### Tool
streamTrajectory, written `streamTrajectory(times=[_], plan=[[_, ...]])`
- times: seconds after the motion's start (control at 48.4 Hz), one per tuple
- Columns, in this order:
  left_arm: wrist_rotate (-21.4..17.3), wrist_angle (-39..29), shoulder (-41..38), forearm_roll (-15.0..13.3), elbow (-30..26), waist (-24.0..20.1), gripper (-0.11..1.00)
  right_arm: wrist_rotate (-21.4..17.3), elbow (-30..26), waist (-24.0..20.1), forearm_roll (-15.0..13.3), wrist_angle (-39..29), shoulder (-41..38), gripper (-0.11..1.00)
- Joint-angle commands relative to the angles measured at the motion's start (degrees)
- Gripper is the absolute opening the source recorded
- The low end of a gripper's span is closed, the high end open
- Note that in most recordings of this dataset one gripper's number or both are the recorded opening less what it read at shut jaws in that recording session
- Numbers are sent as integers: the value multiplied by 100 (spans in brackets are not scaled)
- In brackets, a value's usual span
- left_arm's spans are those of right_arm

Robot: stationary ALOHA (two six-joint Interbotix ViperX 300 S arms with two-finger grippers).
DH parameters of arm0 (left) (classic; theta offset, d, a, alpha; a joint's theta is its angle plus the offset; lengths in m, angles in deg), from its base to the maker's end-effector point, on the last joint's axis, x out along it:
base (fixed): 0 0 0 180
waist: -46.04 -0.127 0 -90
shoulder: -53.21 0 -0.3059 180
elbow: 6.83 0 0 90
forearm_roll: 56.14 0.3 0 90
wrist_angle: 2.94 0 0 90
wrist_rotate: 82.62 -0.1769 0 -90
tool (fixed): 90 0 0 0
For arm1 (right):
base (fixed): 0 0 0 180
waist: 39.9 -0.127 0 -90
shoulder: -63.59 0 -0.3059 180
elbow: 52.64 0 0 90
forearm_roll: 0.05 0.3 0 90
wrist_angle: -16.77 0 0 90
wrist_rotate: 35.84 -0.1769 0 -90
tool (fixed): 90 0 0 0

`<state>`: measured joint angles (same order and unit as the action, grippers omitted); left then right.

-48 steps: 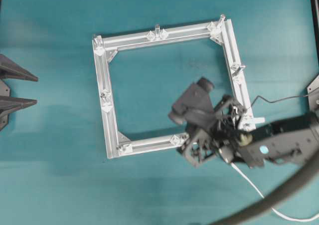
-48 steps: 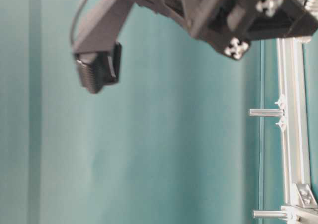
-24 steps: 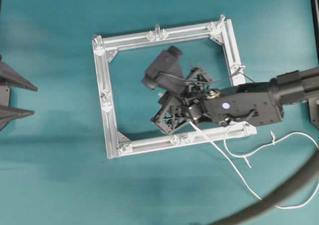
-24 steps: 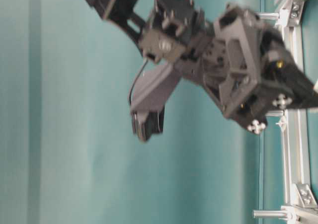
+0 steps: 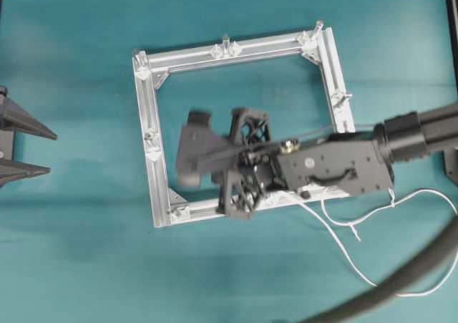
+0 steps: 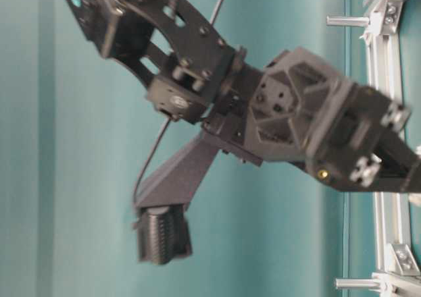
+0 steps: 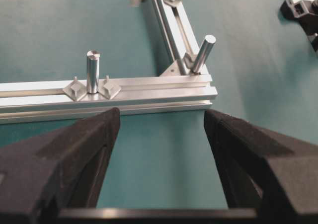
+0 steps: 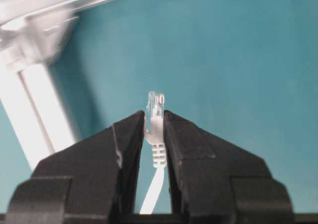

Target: Move the cable alternately left and right between 8 pins so it hooks onto each one.

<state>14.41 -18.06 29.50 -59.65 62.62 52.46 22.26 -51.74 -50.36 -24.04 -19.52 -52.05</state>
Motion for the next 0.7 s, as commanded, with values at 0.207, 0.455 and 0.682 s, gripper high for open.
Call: streamTrajectory(times=[0.207,0.455,0.682], plan=[[53,62,-44,-9,-62,-26,72,853,-545,-606,369,-149,-114,14],[53,62,-44,-18,-62,-26,72,1002,-1371,-905,519,-510,-606,14],[53,62,-44,-9,-62,-26,72,1011,-2276,-993,677,-914,-1143,14]])
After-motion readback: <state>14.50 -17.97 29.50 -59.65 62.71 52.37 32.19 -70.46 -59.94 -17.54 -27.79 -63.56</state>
